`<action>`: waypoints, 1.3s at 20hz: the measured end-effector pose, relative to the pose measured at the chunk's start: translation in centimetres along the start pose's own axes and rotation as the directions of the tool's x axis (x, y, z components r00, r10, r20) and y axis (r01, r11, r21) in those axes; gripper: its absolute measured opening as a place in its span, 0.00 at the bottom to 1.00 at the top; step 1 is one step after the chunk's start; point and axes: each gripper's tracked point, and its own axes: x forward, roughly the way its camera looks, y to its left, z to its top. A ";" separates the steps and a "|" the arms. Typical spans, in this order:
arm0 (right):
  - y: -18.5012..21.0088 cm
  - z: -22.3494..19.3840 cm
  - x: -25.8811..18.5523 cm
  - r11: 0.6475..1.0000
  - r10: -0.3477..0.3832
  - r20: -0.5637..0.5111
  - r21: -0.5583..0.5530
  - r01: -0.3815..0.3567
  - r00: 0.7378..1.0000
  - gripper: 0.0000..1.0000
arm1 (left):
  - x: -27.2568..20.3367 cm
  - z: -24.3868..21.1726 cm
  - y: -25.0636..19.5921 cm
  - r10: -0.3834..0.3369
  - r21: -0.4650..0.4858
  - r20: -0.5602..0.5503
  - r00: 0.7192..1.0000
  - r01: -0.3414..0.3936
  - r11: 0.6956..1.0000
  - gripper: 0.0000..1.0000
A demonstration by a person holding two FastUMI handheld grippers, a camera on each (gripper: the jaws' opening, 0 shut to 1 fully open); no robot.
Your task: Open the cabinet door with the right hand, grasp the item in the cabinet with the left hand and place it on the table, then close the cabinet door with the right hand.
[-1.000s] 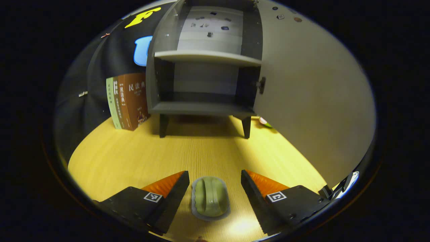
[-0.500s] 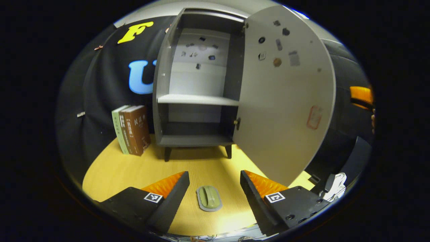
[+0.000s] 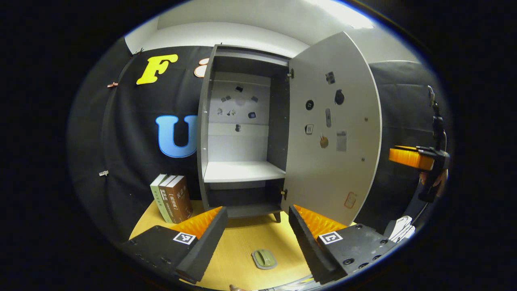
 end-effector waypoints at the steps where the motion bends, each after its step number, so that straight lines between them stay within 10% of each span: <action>1: 0.1 0.2 0.7 1.000 0.013 0.005 0.003 -0.013 1.000 0.98 | 0.3 1.1 0.1 0.006 -0.004 0.016 1.000 -0.006 1.000 0.93; 16: 6.6 -0.2 5.8 0.919 0.362 -0.005 0.167 -0.356 0.932 0.97 | 4.6 3.9 1.6 0.144 -0.050 0.045 0.989 -0.142 0.989 0.93; 26: 11.0 -0.9 8.2 0.956 0.262 -0.035 0.149 -0.254 0.964 0.97 | 5.0 4.3 7.4 0.059 -0.027 0.027 0.998 -0.058 0.998 0.93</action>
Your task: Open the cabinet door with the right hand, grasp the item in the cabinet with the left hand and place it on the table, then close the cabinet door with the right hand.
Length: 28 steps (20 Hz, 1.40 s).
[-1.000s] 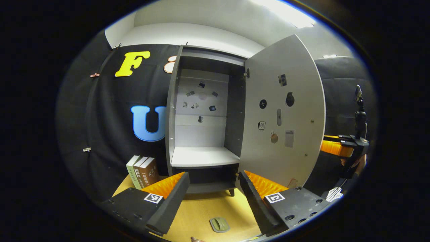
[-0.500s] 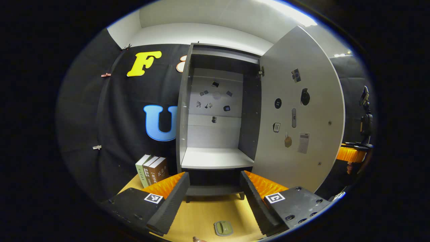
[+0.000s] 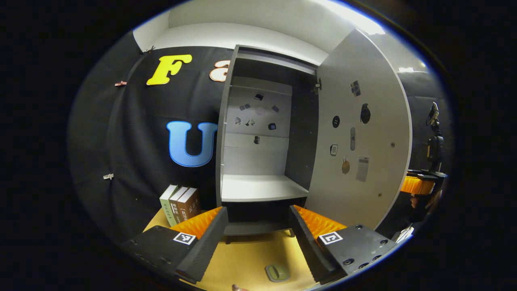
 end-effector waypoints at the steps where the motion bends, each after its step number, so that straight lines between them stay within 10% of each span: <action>1: 0.6 0.0 0.3 1.000 -0.018 0.006 -0.006 0.018 1.000 0.97 | 0.2 0.1 0.8 -0.013 0.005 0.002 1.000 0.013 1.000 0.93; 21: 10.1 -1.4 10.6 0.959 -0.228 0.078 -0.152 0.238 0.970 0.98 | -1.8 -0.2 13.2 -0.006 0.019 0.014 1.000 0.005 1.000 0.95; 28: 14.5 0.1 10.2 0.972 -0.125 0.108 -0.188 0.144 0.986 0.97 | -1.3 0.1 15.9 0.025 0.010 0.013 1.000 -0.025 1.000 0.95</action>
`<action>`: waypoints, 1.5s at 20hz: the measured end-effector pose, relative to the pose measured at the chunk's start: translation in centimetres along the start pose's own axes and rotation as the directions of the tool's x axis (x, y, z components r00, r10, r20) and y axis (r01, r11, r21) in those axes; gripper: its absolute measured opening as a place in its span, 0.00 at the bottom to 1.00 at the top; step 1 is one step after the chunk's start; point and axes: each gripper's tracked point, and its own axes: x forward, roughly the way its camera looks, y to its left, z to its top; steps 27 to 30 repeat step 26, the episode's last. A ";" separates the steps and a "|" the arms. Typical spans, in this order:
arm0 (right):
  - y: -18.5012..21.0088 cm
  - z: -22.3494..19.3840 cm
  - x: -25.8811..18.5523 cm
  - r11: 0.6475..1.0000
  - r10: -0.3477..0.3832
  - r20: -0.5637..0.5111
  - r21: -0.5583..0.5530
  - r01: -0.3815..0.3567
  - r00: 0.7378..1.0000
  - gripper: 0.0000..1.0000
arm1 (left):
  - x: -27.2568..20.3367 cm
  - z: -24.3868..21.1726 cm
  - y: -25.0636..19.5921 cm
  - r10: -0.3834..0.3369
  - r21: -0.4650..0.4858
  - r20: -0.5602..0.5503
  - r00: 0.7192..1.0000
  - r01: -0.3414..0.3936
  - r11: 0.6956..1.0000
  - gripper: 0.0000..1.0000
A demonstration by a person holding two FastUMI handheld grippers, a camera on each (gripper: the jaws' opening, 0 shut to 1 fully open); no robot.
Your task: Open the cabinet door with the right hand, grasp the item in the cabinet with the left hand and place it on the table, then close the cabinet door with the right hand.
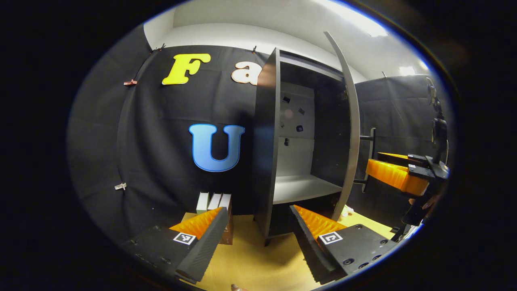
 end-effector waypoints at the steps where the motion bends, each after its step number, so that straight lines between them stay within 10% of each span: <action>1: -0.4 0.0 -0.1 1.000 0.002 -0.003 0.003 -0.002 1.000 0.97 | 0.2 0.0 0.0 -0.005 0.000 0.001 1.000 0.005 1.000 0.95; 13: -9.1 -2.4 -3.5 0.990 -0.132 -0.079 0.035 0.136 0.988 0.98 | 1.3 1.7 -7.8 -0.108 0.053 0.038 0.993 0.106 0.993 0.95; 30: -13.3 -1.9 -4.8 0.998 -0.058 -0.039 0.021 0.059 0.998 0.98 | 0.9 6.4 -18.3 -0.163 0.136 0.164 0.973 0.141 0.981 0.95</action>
